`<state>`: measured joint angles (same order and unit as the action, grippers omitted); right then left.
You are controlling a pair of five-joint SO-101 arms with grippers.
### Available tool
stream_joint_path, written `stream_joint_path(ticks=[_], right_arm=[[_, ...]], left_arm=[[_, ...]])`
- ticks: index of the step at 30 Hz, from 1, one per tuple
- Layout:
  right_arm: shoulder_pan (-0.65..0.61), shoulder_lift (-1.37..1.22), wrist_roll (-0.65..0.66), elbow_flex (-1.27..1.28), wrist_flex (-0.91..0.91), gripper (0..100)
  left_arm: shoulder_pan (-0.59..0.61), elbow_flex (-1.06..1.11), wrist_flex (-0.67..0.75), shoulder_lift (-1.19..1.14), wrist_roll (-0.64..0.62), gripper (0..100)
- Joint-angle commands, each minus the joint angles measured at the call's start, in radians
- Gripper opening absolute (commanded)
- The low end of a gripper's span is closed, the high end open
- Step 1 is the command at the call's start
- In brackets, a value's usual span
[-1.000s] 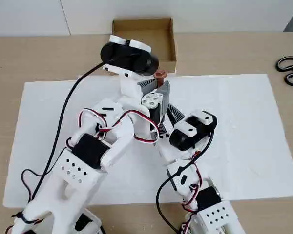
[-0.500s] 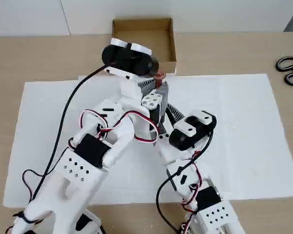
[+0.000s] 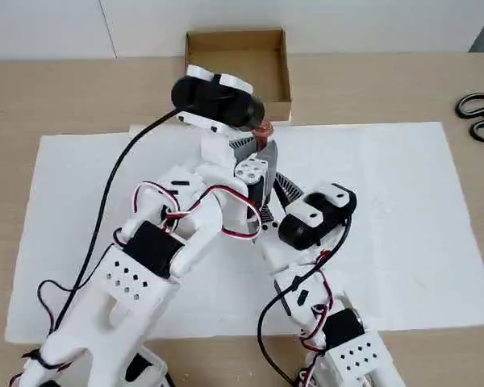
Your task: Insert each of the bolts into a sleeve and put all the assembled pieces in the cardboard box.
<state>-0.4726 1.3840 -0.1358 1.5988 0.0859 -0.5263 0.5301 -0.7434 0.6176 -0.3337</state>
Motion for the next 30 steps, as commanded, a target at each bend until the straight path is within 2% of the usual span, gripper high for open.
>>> stream_joint_path(ticks=[1, 5, 11, 22, 30], right_arm=[[-0.001, 0.016, -0.002, -0.008, 0.028, 0.4], [-0.001, 0.016, -0.002, -0.008, 0.028, 0.4], [-0.001, 0.016, -0.002, -0.008, 0.028, 0.4], [-0.002, 0.016, -0.002, -0.008, 0.028, 0.4], [-0.002, 0.016, -0.002, -0.008, 0.028, 0.4]], left_arm=[[0.003, -0.005, -0.009, 0.04, 0.009, 1], [0.003, -0.005, -0.009, 0.04, 0.009, 1], [-0.049, -0.005, -0.041, 0.038, 0.078, 1], [-0.049, 0.012, -0.072, 0.038, 0.083, 1], [-0.051, 0.012, -0.114, 0.037, 0.141, 1]])
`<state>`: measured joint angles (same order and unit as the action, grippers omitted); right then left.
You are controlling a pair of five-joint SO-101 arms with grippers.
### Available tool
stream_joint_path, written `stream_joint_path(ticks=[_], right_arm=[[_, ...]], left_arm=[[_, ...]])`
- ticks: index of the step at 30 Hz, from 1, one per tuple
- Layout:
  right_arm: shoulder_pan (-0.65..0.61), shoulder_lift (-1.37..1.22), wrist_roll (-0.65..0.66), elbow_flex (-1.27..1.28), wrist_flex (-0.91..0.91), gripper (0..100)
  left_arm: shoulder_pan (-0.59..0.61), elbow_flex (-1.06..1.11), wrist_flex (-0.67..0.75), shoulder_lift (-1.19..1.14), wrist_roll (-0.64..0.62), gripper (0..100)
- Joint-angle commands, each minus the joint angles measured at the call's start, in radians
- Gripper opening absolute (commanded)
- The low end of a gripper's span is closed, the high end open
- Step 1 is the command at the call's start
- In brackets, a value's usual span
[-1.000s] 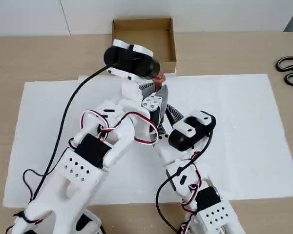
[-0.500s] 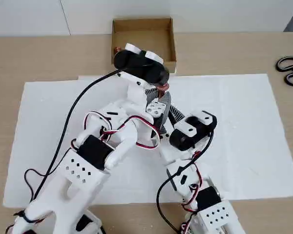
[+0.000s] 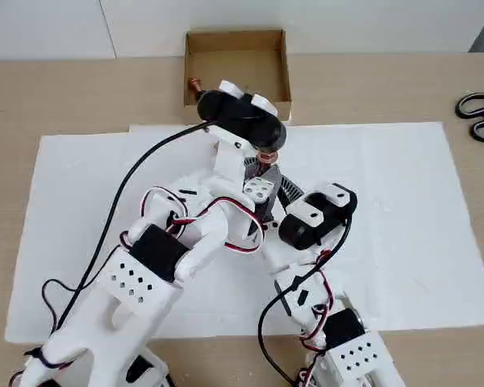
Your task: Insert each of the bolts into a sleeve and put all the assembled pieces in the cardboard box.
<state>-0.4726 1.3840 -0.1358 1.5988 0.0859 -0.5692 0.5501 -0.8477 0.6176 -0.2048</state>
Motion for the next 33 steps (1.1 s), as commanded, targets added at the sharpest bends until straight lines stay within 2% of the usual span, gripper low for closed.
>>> stream_joint_path(ticks=[1, 21, 28, 33], right_arm=[[-0.002, 0.016, -0.002, -0.008, 0.028, 0.4], [-0.002, 0.016, -0.002, -0.008, 0.028, 0.4], [-0.002, 0.016, -0.002, -0.008, 0.028, 0.4], [-0.002, 0.016, -0.002, -0.008, 0.028, 0.4]], left_arm=[[-0.008, -0.008, -0.012, 0.037, 0.014, 1], [-0.012, -0.012, -0.052, 0.046, 0.014, 1], [-0.011, -0.099, -0.158, 0.048, 0.009, 16], [-0.006, -0.14, -0.196, 0.048, 0.011, 18]])
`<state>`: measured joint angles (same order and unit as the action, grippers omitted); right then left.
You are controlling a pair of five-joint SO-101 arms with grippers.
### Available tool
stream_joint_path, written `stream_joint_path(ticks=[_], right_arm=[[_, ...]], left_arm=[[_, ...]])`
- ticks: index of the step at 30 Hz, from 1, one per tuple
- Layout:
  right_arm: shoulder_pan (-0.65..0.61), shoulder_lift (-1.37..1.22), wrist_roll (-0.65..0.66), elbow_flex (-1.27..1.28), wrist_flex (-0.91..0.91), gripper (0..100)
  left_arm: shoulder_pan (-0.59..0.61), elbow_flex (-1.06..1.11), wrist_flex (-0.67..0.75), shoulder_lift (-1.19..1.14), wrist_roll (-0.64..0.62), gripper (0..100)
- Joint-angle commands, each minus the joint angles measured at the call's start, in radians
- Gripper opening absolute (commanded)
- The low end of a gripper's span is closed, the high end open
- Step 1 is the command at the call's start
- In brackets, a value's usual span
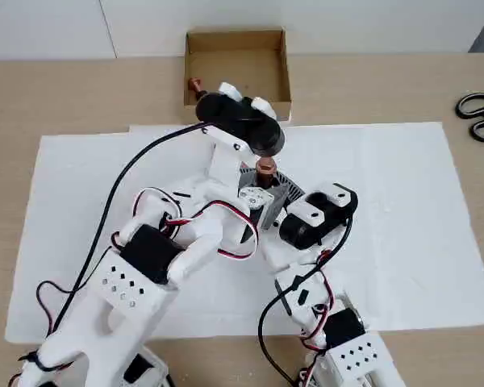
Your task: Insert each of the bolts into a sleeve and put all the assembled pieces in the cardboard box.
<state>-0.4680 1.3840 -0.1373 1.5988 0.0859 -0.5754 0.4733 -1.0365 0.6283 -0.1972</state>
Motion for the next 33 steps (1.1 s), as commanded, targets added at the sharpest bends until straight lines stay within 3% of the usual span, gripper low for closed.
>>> stream_joint_path(ticks=[1, 21, 29, 33], right_arm=[[-0.007, 0.016, 0.0, -0.008, 0.028, 0.4], [-0.007, 0.016, 0.0, -0.008, 0.028, 0.4], [-0.002, 0.013, 0.003, -0.008, 0.019, 0.4], [0.025, 0.007, 0.103, -0.034, -0.03, 0.4]], left_arm=[[0.0, -0.065, -0.008, 0.037, 0.003, 18], [0.064, -0.188, -0.041, 0.038, 0.008, 18], [0.433, -0.249, -0.043, 0.038, 0.008, 18], [0.626, -0.248, -0.08, 0.037, 0.008, 18]])
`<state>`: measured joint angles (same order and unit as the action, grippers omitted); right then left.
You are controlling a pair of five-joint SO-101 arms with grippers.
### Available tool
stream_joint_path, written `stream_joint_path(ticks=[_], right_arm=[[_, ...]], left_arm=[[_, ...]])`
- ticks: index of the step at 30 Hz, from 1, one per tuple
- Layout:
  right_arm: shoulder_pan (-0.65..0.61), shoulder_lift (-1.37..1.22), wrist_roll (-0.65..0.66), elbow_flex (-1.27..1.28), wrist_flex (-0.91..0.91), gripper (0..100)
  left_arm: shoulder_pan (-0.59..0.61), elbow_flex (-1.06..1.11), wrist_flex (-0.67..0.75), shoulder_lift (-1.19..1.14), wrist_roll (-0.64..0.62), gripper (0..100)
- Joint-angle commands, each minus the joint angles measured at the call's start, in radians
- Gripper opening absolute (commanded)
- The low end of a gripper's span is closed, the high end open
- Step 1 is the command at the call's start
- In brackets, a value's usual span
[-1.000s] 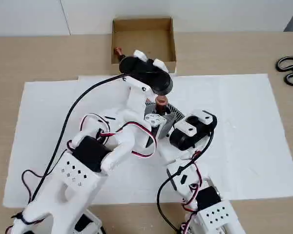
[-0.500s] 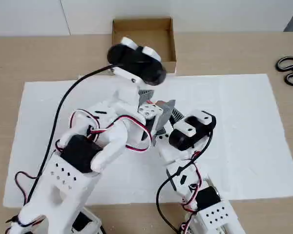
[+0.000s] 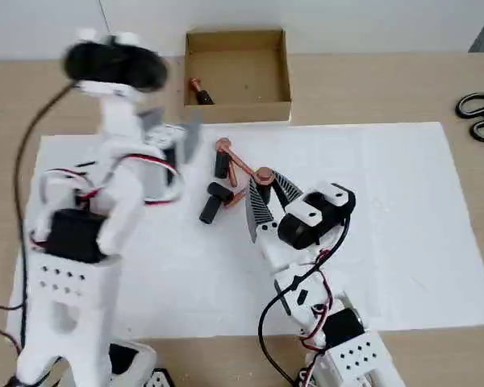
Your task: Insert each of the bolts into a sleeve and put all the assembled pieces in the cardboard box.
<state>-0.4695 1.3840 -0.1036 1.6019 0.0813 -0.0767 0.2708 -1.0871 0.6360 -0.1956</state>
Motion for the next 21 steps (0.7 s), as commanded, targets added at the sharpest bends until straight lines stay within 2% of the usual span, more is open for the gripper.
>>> stream_joint_path(ticks=[1, 5, 7, 11, 21], right_arm=[[0.039, 0.005, 0.091, -0.064, -0.079, 0.4], [0.087, -0.016, 0.1, -0.287, -0.432, 0.4], [0.108, -0.065, 0.101, -0.422, -0.539, 0.4], [0.154, -0.237, 0.103, -0.646, -0.575, 0.4], [0.194, -0.717, 0.104, -1.132, -0.578, 0.4]], left_arm=[[0.172, -0.045, -0.052, 0.028, 0.006, 18], [0.292, -0.03, -0.18, 0.02, 0.015, 18], [0.318, 0.002, -0.226, 0.021, 0.069, 18], [0.333, 0.067, -0.27, 0.029, 0.141, 18], [0.333, 0.07, -0.374, 0.029, 0.149, 18]])
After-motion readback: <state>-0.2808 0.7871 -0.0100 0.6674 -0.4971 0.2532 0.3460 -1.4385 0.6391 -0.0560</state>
